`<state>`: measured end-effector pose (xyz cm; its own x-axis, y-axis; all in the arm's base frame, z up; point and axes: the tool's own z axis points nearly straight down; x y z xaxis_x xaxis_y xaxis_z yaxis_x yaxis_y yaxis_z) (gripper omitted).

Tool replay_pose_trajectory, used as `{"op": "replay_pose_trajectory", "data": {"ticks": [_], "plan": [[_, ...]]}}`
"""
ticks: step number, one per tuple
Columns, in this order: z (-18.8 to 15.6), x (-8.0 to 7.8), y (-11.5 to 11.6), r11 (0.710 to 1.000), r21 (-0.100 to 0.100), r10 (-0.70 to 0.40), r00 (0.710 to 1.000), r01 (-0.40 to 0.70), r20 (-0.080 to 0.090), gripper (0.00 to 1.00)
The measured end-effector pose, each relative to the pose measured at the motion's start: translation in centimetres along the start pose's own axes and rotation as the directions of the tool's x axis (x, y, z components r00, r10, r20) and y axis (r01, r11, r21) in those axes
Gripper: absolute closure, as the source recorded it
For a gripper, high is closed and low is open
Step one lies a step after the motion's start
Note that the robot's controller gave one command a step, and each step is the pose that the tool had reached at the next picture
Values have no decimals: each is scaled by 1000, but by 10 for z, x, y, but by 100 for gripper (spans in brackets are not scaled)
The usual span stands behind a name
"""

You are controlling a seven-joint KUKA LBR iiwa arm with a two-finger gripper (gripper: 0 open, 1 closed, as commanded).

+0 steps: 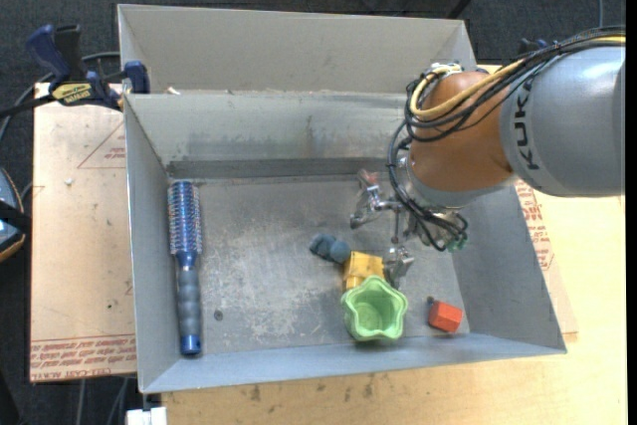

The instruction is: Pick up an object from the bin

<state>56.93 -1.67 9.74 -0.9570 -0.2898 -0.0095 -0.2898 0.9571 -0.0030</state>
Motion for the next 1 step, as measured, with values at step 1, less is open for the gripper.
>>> {"op": "replay_pose_trajectory", "data": {"ticks": [1], "plan": [[19,22,12,951,-1,309,951,-309,2,0]]}}
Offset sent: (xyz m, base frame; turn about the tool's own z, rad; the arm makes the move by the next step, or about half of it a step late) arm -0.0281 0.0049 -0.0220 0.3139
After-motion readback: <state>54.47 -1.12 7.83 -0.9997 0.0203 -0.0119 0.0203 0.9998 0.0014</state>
